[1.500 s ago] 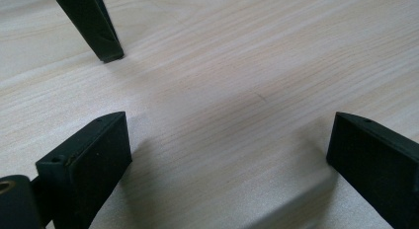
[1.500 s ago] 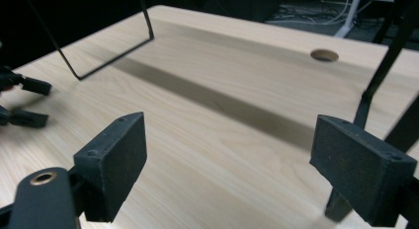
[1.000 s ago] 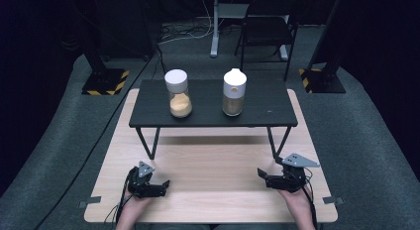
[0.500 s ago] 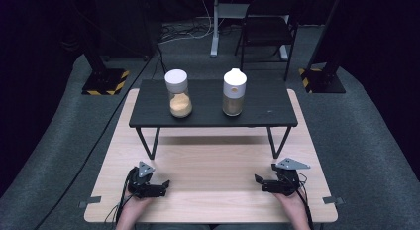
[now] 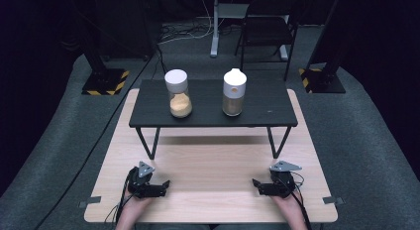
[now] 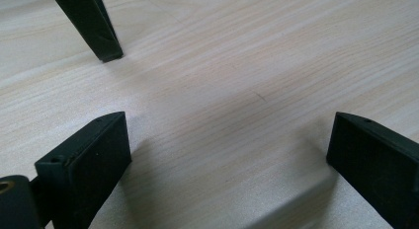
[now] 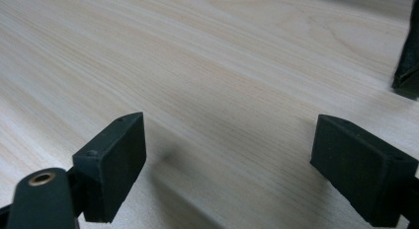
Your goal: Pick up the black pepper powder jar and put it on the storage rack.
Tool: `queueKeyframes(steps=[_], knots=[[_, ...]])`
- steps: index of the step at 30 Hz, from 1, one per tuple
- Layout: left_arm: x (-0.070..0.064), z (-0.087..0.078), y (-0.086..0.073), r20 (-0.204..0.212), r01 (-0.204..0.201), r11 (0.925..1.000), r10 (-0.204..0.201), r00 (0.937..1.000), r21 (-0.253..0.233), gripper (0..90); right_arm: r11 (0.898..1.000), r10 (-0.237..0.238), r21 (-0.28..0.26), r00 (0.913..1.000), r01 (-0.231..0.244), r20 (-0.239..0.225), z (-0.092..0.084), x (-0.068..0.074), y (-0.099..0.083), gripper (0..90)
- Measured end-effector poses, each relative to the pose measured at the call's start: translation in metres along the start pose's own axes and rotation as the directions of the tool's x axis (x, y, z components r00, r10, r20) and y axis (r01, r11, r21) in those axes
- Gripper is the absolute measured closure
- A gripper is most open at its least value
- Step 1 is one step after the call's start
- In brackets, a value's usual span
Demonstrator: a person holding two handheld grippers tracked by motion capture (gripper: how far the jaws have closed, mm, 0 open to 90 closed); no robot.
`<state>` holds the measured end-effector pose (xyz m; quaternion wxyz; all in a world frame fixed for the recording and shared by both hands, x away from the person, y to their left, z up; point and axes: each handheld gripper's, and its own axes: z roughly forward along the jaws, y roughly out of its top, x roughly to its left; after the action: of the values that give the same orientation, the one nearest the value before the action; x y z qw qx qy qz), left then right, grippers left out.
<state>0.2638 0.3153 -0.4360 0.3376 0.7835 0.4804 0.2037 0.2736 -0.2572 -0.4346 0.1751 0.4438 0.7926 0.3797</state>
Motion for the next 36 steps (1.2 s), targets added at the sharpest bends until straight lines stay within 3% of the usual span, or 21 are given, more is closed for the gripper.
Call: queueKeyframes(steps=[7, 36], knots=[[0.000, 0.000, 0.000, 0.000, 0.000, 1.0000, 0.000, 1.0000, 0.000, 2.7, 0.998, -0.059, 0.027, 0.9976, 0.058, 0.037, 0.003, 0.012, 0.004, 9.9], [0.000, 0.000, 0.000, -0.001, 0.000, 1.0000, 0.000, 1.0000, 0.000, 2.8, 0.998, -0.060, 0.029, 0.9975, 0.059, 0.037, 0.003, 0.013, 0.005, 9.2]])
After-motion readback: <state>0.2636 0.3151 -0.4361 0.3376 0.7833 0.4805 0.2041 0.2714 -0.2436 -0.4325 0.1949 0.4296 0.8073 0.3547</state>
